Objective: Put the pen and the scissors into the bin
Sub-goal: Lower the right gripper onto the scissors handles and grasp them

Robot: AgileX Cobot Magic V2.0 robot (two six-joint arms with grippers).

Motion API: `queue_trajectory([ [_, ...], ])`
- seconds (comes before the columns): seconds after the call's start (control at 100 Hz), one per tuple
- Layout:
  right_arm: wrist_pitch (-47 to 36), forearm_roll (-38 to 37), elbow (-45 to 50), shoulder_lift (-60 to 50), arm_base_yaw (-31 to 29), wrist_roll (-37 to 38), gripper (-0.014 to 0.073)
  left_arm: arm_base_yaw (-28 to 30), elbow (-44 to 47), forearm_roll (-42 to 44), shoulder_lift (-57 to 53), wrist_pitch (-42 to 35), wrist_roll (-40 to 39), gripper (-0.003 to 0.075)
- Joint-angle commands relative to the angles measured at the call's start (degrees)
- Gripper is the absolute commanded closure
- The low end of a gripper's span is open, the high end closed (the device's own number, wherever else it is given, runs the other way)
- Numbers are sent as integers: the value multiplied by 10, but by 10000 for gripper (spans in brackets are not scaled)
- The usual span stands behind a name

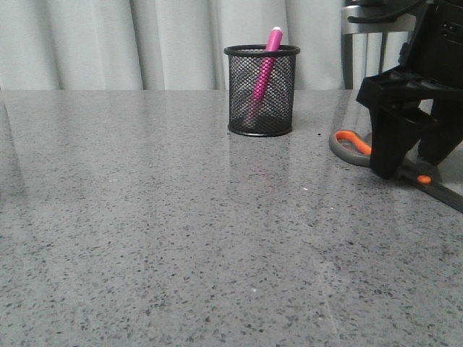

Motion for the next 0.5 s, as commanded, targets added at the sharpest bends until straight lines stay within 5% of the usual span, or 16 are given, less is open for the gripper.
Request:
queue_trajectory([
  [0.0, -14, 0, -13, -13, 6, 1, 184, -5, -15, -13, -5, -34, -3, 739],
  [0.27, -14, -13, -13, -13, 39, 1, 235, -5, -15, -13, -5, -44, -3, 739],
  [0.49, 0, -15, -13, -13, 40, 1, 594, -5, -15, -13, -5, -45, -3, 739],
])
